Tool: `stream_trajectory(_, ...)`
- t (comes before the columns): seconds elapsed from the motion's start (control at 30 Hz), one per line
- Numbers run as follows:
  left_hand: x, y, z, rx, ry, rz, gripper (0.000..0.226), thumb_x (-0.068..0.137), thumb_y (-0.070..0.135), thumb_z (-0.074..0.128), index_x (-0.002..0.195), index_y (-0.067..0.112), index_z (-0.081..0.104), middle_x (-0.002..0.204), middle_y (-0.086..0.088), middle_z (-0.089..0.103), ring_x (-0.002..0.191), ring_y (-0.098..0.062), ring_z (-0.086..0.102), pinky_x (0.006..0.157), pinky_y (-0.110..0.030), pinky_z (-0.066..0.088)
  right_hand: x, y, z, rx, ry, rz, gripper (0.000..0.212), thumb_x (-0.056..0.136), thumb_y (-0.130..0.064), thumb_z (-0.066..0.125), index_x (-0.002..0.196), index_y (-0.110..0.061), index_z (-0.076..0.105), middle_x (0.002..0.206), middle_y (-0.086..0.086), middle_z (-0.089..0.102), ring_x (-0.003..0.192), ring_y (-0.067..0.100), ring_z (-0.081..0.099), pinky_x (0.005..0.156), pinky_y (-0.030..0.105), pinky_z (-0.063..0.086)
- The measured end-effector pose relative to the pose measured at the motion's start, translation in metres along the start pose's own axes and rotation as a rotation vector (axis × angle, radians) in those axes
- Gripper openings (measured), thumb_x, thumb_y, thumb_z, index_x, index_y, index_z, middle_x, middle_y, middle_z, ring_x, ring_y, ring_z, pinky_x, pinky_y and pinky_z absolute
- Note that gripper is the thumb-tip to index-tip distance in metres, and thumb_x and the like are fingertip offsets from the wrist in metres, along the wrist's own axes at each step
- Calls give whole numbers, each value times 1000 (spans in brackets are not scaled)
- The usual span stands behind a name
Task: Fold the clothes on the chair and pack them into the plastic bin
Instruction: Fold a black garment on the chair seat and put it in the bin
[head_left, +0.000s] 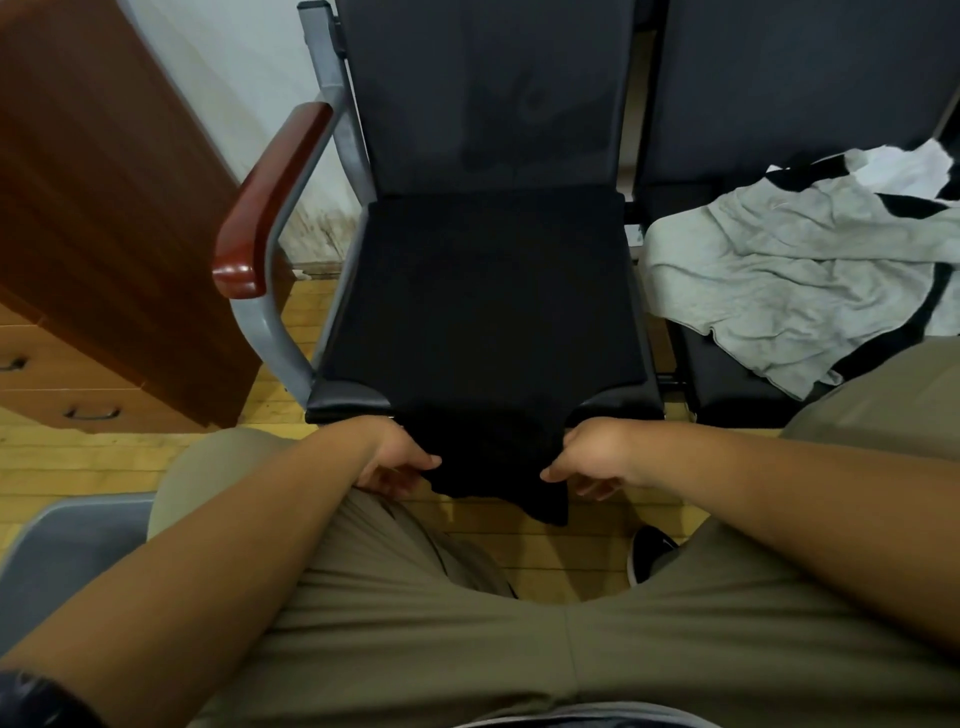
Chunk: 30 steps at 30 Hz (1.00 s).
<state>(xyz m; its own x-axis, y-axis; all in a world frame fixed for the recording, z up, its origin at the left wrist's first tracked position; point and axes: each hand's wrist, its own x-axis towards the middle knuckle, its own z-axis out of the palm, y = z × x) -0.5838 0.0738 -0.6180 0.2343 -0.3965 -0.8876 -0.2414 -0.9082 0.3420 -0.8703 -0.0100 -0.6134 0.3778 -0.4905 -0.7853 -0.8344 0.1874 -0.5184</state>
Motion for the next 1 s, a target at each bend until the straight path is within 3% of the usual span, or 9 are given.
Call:
stream_trajectory(0.17,-22,3,-11,116,-25,127,43,88,15,87,125,10,67,121,-13,74,112,-28,72,98,-42,60,-15,-13,-4,-76,53,-30,26,89,-29,85,104,-17,68,108,4,71,94,22,71,74,34,60)
stream_trajectory(0.27,-38,5,-21,41,-9,184,37,88,6,84,122,7,69,120,-15,75,114,-28,72,106,-45,56,-27,-20,-9,-43,70,-48,34,95,-27,80,121,-14,64,111,5,68,100,22,70,78,32,58)
stream_trajectory(0.3,-43,6,-25,-8,-10,203,31,90,3,82,118,7,69,119,-16,76,114,-29,72,108,-45,55,-30,-23,-10,-16,76,-50,33,96,-25,78,123,-15,62,108,6,68,104,24,71,80,33,58)
stream_trajectory(0.37,-51,9,-32,-57,14,248,27,89,4,83,112,7,68,118,-17,76,112,-28,74,104,-42,57,-39,-31,-15,-52,122,-76,19,97,-26,76,102,-13,64,98,9,69,101,27,73,74,31,55)
stream_trajectory(0.43,-58,12,-36,-32,69,301,34,87,12,87,114,8,68,116,-15,77,106,-23,76,100,-39,60,-48,-42,-24,-109,171,-111,24,98,-29,74,87,-11,64,88,10,71,88,27,73,64,29,51)
stream_trajectory(0.53,-75,24,-40,-127,98,394,22,90,12,83,108,15,71,107,-8,81,105,-22,77,105,-41,56,-60,-61,-42,-100,256,-160,24,98,-28,72,83,-12,62,81,12,73,77,25,74,58,28,49)
stream_trajectory(0.67,-82,55,-58,-270,102,447,63,85,10,86,142,8,59,118,-7,78,111,-23,75,103,-44,57,-58,-89,-69,-10,365,-202,14,96,-24,70,92,-14,62,93,13,78,88,29,78,69,35,57)
stream_trajectory(0.77,-80,88,-68,-357,193,449,76,83,-1,85,149,10,48,122,-12,73,117,-29,70,101,-48,57,-46,-113,-93,110,414,-198,20,99,-24,70,110,-16,55,102,11,71,90,24,76,88,41,64)
stream_trajectory(1.0,-43,134,-66,-260,281,405,54,93,-2,75,141,12,57,131,-16,66,125,-30,63,98,-44,57,11,-132,-119,228,408,-146,25,100,-24,70,119,-13,58,109,9,66,98,24,71,91,43,63)
